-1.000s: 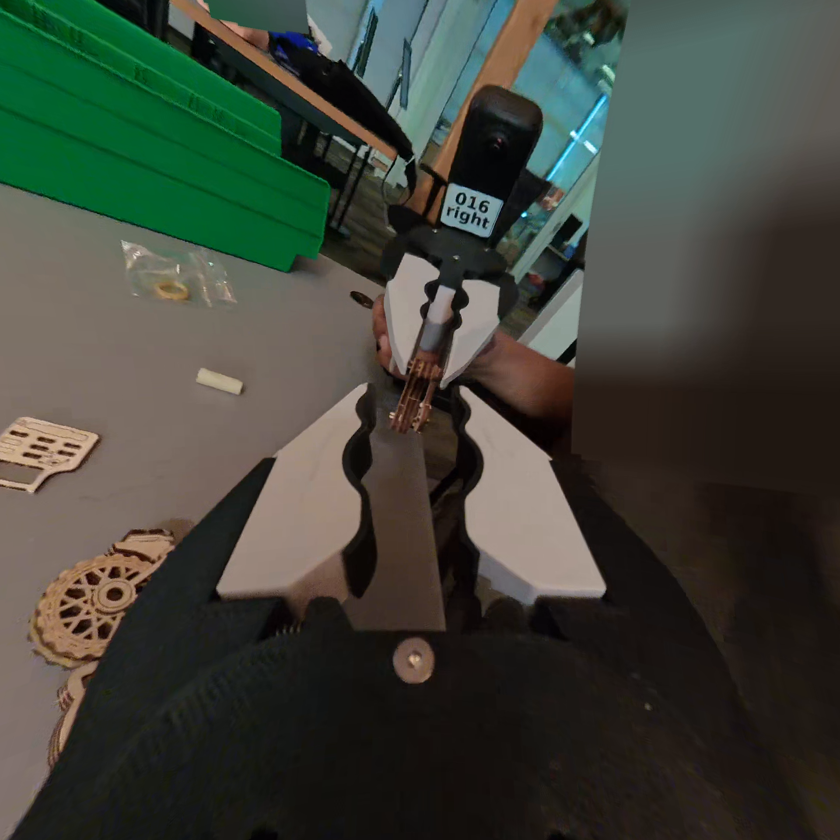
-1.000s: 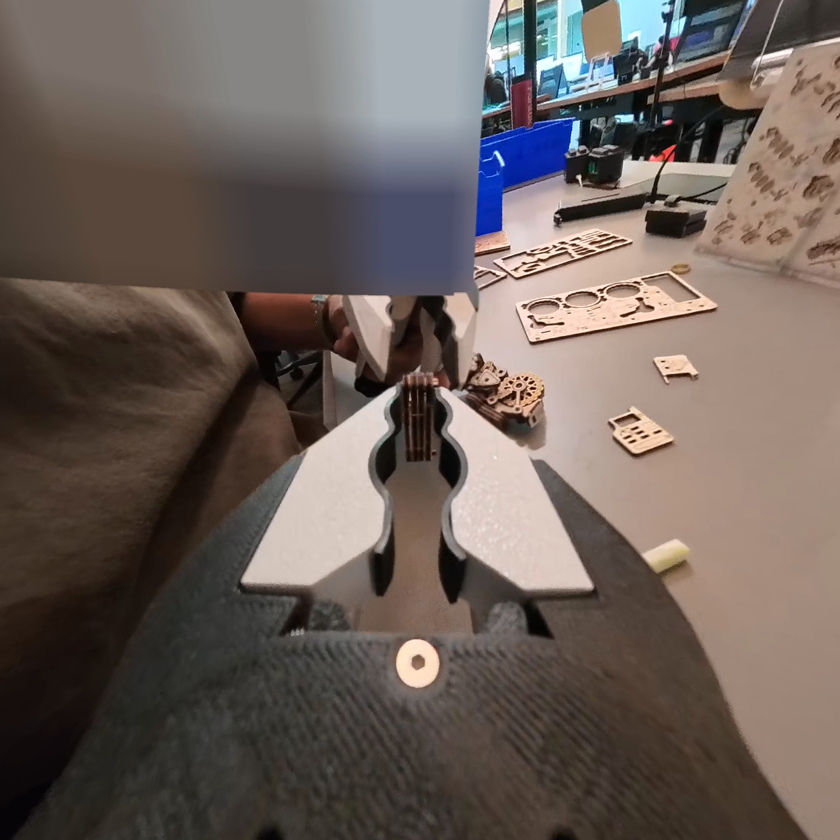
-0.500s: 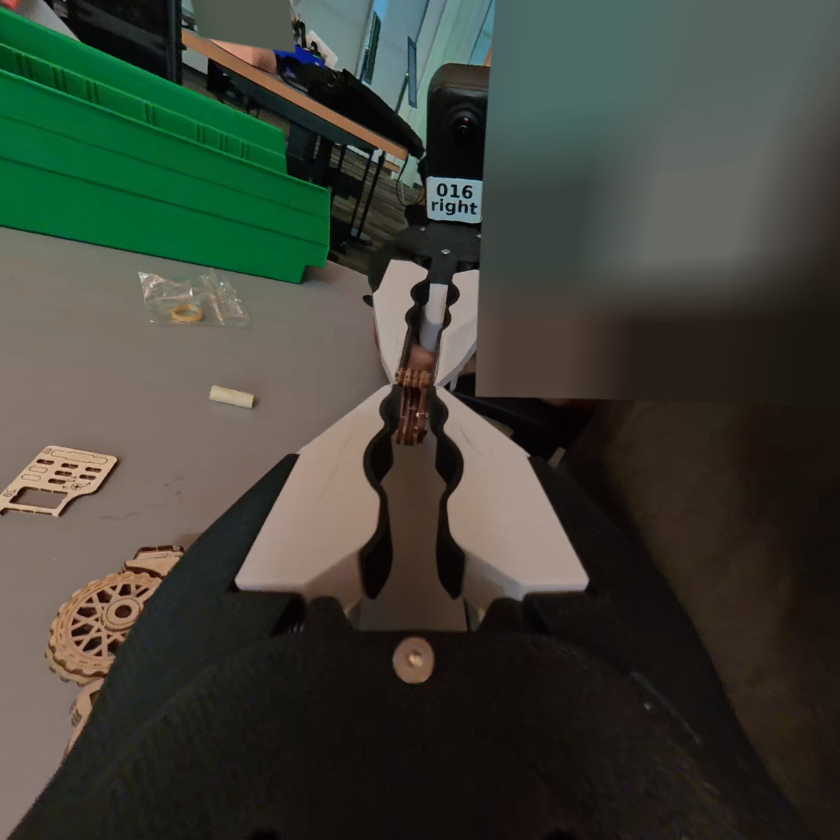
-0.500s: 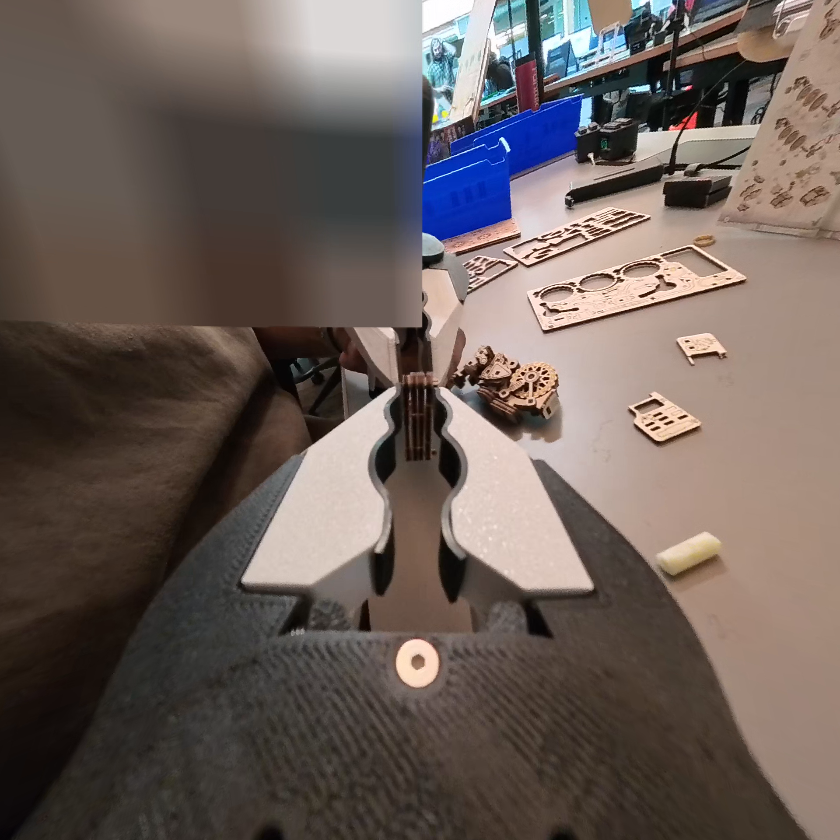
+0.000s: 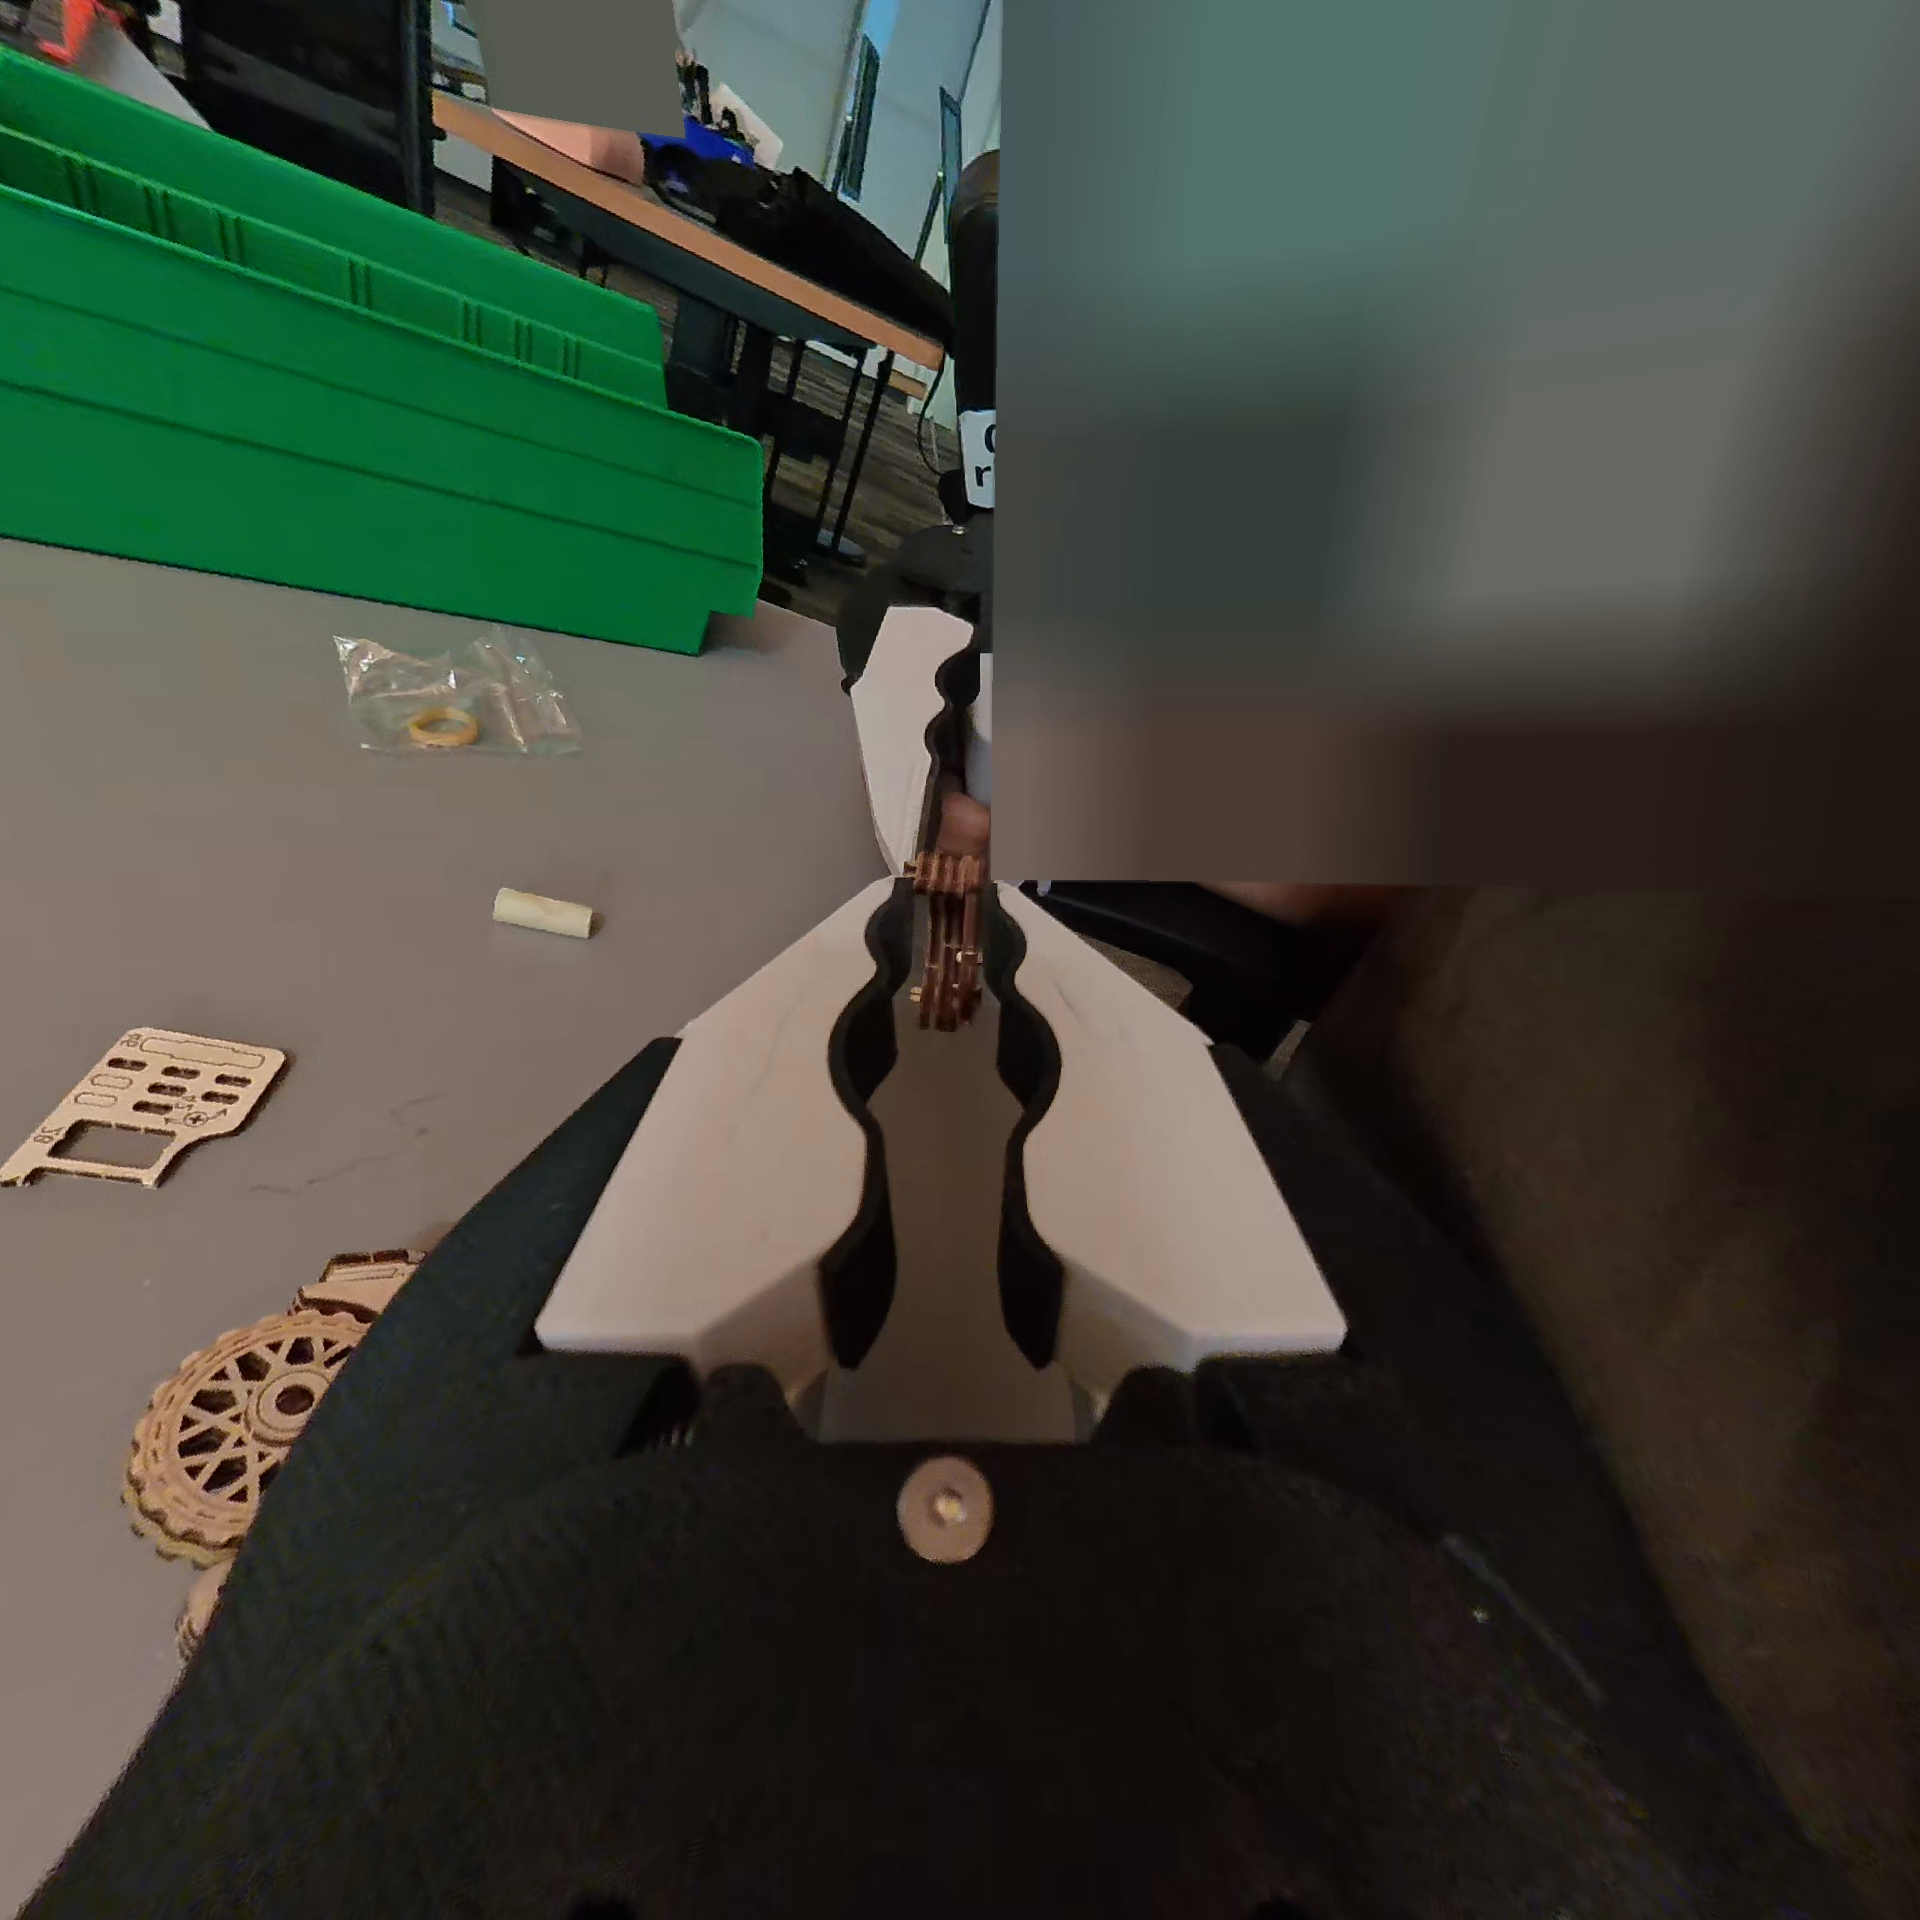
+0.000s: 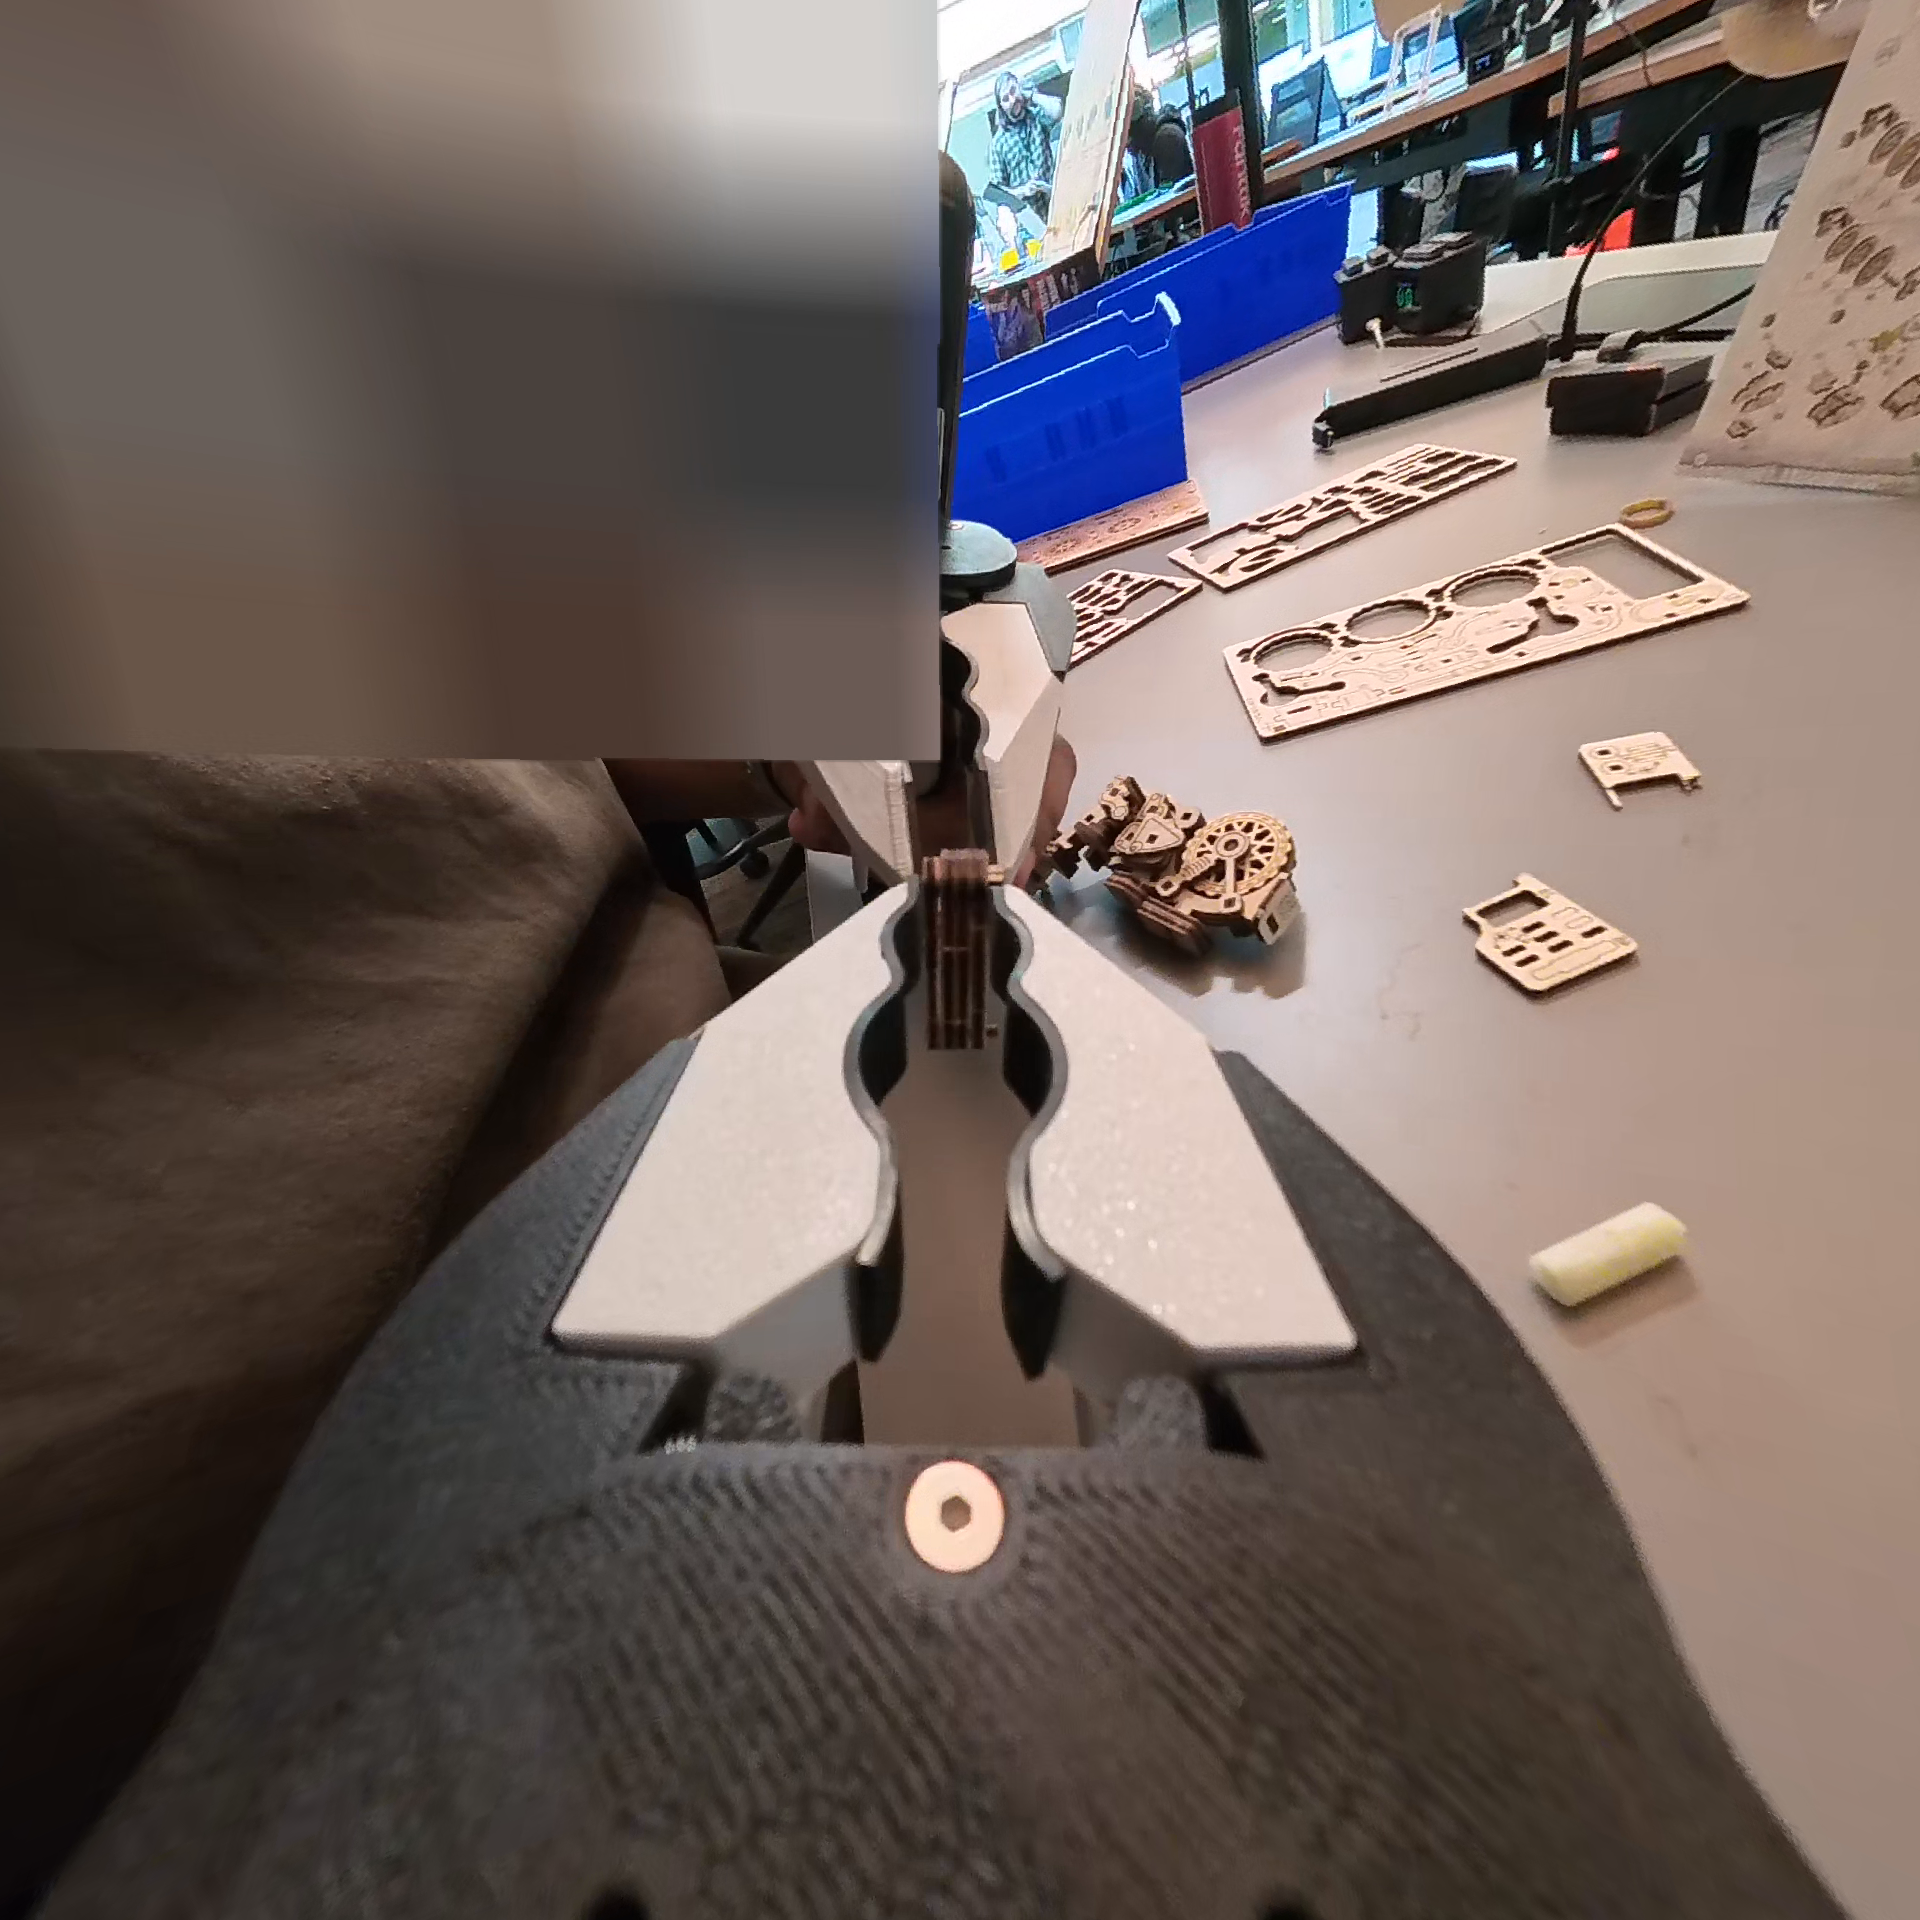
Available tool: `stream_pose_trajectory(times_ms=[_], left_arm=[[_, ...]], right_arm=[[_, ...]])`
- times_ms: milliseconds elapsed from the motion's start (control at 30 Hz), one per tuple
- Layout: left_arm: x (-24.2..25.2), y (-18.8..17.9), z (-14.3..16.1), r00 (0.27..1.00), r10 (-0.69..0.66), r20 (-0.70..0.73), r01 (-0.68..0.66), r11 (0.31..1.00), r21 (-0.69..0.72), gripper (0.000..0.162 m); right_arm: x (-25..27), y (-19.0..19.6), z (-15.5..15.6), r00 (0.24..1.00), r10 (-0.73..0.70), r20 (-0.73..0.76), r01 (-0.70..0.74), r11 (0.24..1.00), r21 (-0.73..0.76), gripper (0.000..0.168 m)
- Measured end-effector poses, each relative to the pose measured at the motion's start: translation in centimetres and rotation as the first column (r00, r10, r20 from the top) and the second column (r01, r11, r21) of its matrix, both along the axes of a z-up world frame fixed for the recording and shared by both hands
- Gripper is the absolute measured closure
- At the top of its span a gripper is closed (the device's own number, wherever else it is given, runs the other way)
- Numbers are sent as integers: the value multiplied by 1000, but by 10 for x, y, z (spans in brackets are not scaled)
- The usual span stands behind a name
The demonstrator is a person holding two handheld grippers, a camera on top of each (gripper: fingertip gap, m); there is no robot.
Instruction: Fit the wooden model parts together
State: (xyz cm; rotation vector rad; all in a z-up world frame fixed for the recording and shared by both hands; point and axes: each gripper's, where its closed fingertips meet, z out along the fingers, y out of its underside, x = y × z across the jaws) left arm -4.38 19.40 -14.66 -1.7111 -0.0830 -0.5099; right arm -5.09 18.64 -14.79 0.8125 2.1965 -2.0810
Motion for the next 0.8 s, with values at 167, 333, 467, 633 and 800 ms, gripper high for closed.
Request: stream_pose_trajectory(times_ms=[167,333,467,633,800], left_arm=[[0,0,0,1000,-4,3,4,1000,3,153],[0,-1,1,1000,-11,-1,11,1000,5,153],[1,-1,2,1000,-12,-3,13,1000,12,154],[1,-1,2,1000,-16,7,16,1000,13,153],[0,0,1,999,-5,32,5,1000,8,153]], right_arm=[[0,0,0,1000,0,0,0,1000,-2,158],[0,-1,1,1000,4,-2,-4,1000,-6,158],[1,-1,2,1000,8,-6,-8,1000,-12,158],[1,-1,3,1000,7,-8,-7,1000,-13,158],[0,1,3,1000,-6,-15,6,1000,-7,158]])
